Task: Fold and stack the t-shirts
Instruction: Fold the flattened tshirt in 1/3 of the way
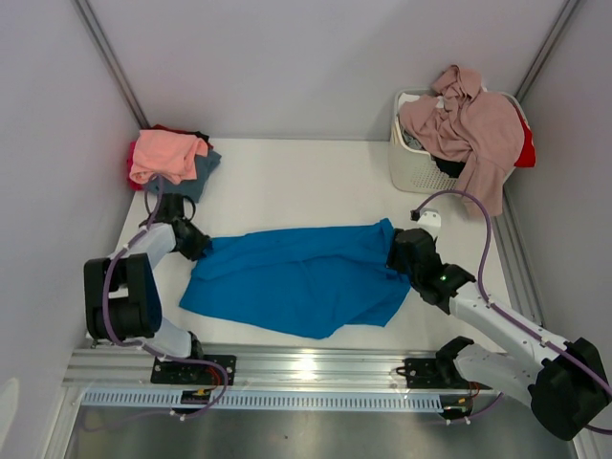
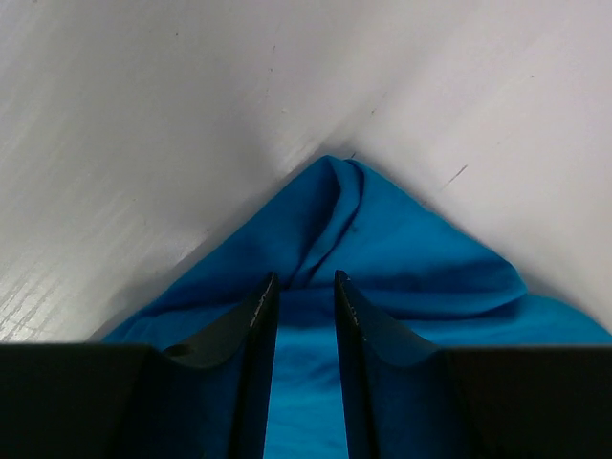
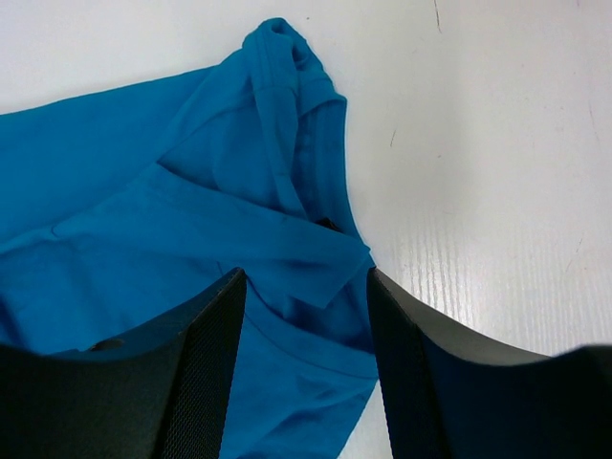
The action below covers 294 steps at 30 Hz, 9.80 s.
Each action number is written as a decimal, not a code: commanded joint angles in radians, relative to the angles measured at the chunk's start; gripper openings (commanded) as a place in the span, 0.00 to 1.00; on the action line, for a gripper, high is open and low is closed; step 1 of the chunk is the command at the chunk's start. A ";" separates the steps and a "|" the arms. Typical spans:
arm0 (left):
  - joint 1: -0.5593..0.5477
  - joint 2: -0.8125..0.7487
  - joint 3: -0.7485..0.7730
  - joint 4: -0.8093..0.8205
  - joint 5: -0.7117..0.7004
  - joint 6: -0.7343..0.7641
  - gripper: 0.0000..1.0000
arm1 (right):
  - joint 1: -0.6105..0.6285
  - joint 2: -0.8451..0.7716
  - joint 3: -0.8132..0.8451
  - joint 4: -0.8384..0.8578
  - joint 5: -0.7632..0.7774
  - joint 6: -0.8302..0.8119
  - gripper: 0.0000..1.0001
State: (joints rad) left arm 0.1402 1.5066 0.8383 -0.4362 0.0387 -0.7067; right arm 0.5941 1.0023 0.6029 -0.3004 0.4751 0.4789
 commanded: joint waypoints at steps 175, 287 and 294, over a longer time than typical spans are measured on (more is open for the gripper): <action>-0.019 -0.035 0.159 0.056 0.073 0.064 0.21 | 0.076 0.225 -0.049 0.248 0.046 -0.005 0.55; 0.030 -0.036 0.074 0.113 0.133 0.032 0.36 | 0.153 0.104 -0.002 0.223 -0.035 -0.071 0.68; 0.035 0.124 0.211 0.008 0.103 0.039 0.34 | -0.032 0.234 0.049 0.290 -0.139 -0.043 0.69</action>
State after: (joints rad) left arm 0.1707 1.5860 0.9733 -0.3805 0.1642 -0.6636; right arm 0.6243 1.2003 0.6029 -0.0822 0.3595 0.4202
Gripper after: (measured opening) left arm 0.343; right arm 0.690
